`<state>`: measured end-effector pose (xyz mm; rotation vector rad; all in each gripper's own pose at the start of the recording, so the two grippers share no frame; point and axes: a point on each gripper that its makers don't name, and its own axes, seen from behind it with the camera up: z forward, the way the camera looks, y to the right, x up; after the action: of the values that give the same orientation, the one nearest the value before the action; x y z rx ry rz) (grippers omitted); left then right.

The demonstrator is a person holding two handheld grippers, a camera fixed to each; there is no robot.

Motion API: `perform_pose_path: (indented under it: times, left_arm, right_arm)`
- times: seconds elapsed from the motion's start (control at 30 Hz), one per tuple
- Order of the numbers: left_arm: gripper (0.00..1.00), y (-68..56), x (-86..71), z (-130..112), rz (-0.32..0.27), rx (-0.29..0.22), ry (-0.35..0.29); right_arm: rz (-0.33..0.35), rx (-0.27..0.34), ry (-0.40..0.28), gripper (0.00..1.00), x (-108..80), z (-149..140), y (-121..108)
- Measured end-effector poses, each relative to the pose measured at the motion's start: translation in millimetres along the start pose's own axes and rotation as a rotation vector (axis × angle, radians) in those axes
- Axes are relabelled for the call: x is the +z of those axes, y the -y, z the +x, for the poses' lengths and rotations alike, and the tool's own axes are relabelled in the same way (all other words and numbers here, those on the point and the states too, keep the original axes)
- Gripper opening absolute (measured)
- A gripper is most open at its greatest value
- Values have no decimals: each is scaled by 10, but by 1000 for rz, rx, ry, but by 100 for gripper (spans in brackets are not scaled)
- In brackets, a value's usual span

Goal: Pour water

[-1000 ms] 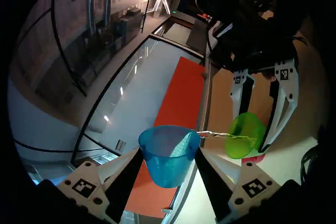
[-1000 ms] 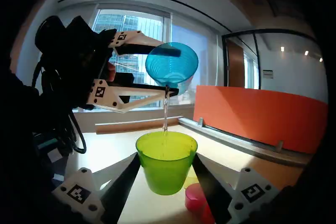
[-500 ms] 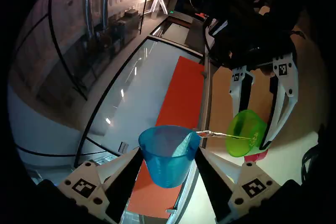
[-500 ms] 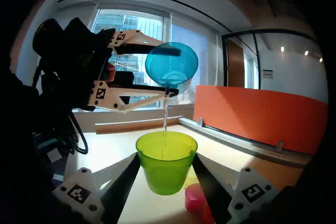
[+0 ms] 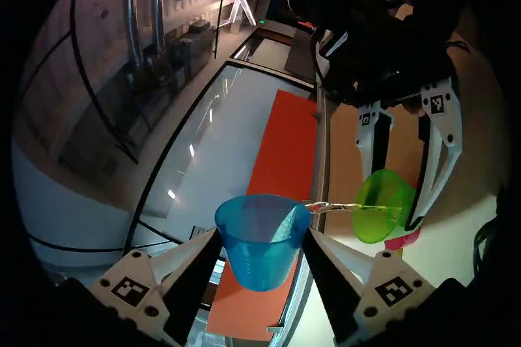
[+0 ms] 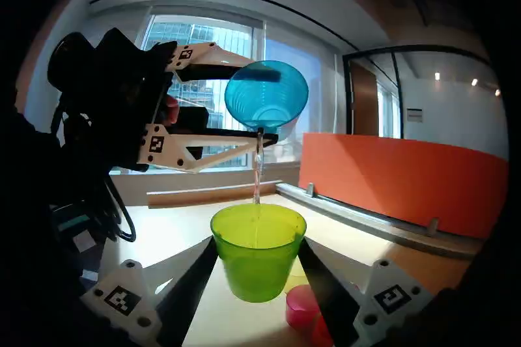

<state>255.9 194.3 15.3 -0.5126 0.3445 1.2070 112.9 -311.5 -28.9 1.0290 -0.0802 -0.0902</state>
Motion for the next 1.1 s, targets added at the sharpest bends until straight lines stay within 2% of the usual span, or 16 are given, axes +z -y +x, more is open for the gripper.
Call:
perform_pose_path:
  times: [0.5,1.1]
  left_arm:
    - [84,-1,14,48,7,64,-7]
    - [84,62,-5,93,30,158,-6]
  right_arm:
    - [-4,-4,-5,88,3,17,-12]
    - [-3,-9,-11,88,-19,40,0]
